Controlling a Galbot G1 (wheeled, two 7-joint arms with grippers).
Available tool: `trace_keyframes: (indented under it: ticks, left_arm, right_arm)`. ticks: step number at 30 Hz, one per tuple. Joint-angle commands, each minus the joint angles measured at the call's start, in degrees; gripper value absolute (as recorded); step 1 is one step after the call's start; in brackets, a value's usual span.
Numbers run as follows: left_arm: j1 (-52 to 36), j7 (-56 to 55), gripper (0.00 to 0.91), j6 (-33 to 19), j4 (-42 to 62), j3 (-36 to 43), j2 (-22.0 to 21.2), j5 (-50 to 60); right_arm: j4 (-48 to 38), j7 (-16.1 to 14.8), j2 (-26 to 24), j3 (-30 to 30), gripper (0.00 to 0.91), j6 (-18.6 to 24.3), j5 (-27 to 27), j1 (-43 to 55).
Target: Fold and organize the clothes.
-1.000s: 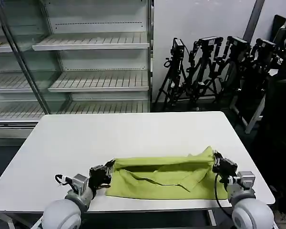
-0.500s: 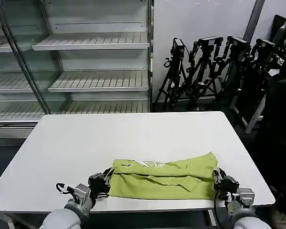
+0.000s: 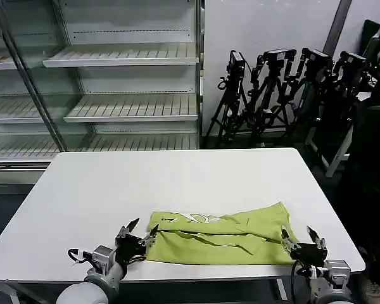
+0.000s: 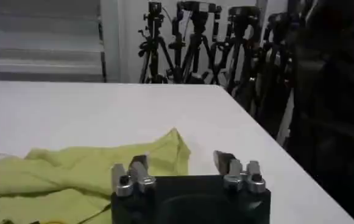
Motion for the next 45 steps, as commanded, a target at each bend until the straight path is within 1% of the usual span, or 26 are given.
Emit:
trace_keyframes:
  ticks: [1, 3, 7, 15, 16, 17, 18, 19, 20, 21, 31, 39, 41, 43, 45]
  left_arm:
    - [-1.03, -4.43, 0.907, 0.82, 2.36, 1.22, -6.97, -10.05]
    - [-1.81, -4.57, 0.907, 0.77, 3.85, 1.79, -8.28, -10.90]
    - [-3.61, -4.85, 0.907, 0.74, 7.10, 2.40, -10.31, -12.23]
    - [-5.91, -5.05, 0.907, 0.36, 10.53, 3.15, -11.79, -10.97]
    - [-5.97, -5.12, 0.746, 0.34, 10.57, 3.29, -11.83, -10.95]
    - [-6.03, -5.23, 0.615, 0.25, 10.70, 3.59, -11.83, -10.93]
    - [-6.04, -5.24, 0.363, 0.20, 10.79, 3.73, -11.80, -10.91]
    - [-6.04, -5.26, 0.262, 0.09, 10.94, 3.95, -11.79, -10.66]
    - [-5.98, -5.28, 0.091, -0.08, 11.08, 4.15, -11.76, -10.53]
    - [-5.95, -5.28, 0.040, -0.37, 11.11, 4.18, -11.74, -10.52]
    - [-5.10, -5.22, 0.030, -1.26, 10.98, 3.94, -12.23, -11.04]
    - [-3.09, -4.25, 0.030, -2.74, 8.76, 2.43, -12.01, -11.86]
    - [-2.41, -4.25, 0.030, -3.88, 8.07, 1.63, -11.27, -10.54]
    - [-1.32, -4.01, 0.030, -5.76, 7.16, -0.07, -8.52, -8.48]
    - [-0.63, -3.88, 0.030, -5.85, 6.16, -1.92, -6.21, -8.85]
  right_arm:
    - [3.13, -0.02, 1.35, 0.99, 0.907, 0.01, -1.02, -4.02]
    - [3.57, -0.06, 1.63, 0.94, 0.907, -0.10, -0.60, -4.85]
    - [4.08, 0.30, 2.29, 1.41, 0.907, -1.27, 2.55, -5.71]
    - [5.05, 0.19, 2.89, 2.07, 0.907, -1.15, 3.46, -7.28]
    - [4.98, 0.23, 3.02, 1.99, 0.907, -1.15, 3.44, -7.13]
    - [4.94, 0.27, 3.15, 1.78, 0.907, -1.15, 3.39, -6.75]
    - [4.97, 0.28, 3.20, 1.64, 0.907, -1.16, 3.39, -6.67]
    - [5.08, 0.33, 3.32, 1.49, 0.907, -1.21, 3.40, -6.54]
    - [5.28, 0.34, 3.45, 1.39, 0.907, -1.23, 3.40, -6.54]
    - [5.39, 0.32, 3.49, 1.38, 0.907, -1.23, 3.40, -6.61]
    - [6.26, 0.31, 3.75, 1.82, 0.907, -1.09, 3.94, -7.43]
    - [7.16, 0.43, 3.67, 1.88, 0.907, -1.09, 3.91, -8.00]
    - [7.31, 0.44, 3.69, 1.91, 0.907, -1.04, 3.92, -8.14]
    - [7.57, 0.39, 3.59, 1.99, 0.907, -0.90, 3.96, -8.36]
    - [7.66, 0.40, 3.54, 2.06, 0.907, -0.88, 4.00, -8.34]
